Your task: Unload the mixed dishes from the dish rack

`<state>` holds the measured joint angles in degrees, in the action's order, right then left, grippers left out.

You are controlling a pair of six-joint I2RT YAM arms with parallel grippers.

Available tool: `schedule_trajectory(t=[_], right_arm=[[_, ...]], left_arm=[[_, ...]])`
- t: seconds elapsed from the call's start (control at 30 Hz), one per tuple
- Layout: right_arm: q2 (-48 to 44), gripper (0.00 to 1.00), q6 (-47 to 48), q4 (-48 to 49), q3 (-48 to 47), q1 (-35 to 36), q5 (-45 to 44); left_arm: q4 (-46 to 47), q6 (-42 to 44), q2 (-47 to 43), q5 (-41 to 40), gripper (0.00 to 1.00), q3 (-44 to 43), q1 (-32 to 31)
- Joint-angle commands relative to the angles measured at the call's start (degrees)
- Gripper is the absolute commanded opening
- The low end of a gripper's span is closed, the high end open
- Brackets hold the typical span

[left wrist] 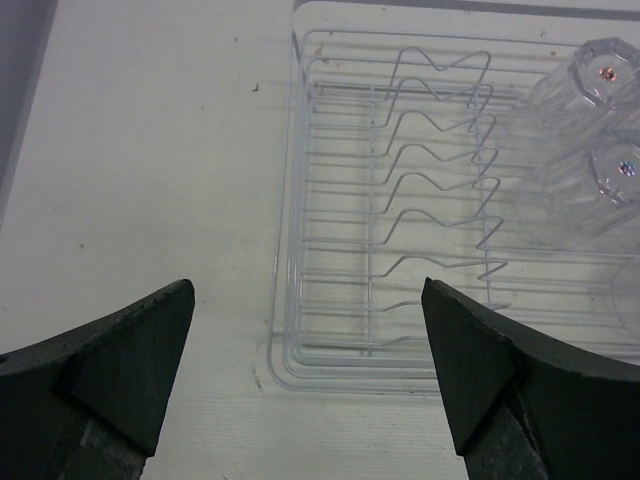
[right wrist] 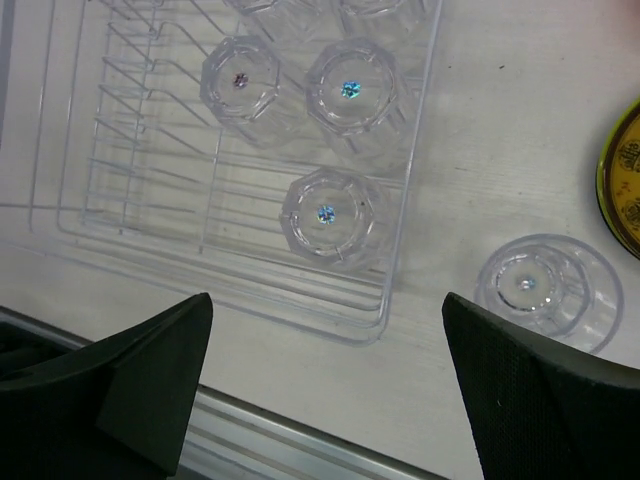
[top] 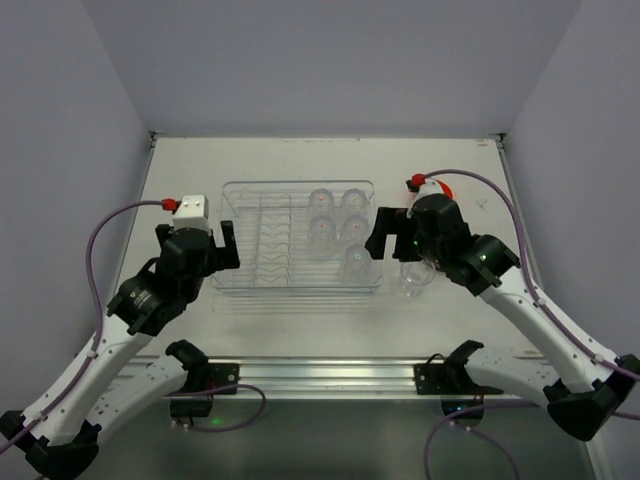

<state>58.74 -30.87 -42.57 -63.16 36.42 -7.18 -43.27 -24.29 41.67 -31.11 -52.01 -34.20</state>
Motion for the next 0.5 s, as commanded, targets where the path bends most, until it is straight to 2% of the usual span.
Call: schedule_trajectory(t=[0.0, 0.17, 0.27, 0.47], right_arm=[[8.3, 0.99, -6.73, 2.15, -2.93, 2.25, -7.92], [10.69, 0.99, -9.9, 4.69, -3.28, 4.35, -11.28], [15.43, 0.99, -10.61, 0.74, -7.32, 6.02, -15.66], [22.82, 0.99, -9.2, 0.12, -9.71, 6.99, -14.88]], left_arm=[[6.34, 1.88, -3.52, -5.19, 1.0, 3.57, 0.01], [9.42, 1.18, -6.42, -6.24, 1.0, 7.97, 0.0], [8.55, 0.74, -6.6, -6.94, 1.0, 8.06, 0.01], [8.9, 0.56, -6.08, -5.98, 1.0, 8.85, 0.01]])
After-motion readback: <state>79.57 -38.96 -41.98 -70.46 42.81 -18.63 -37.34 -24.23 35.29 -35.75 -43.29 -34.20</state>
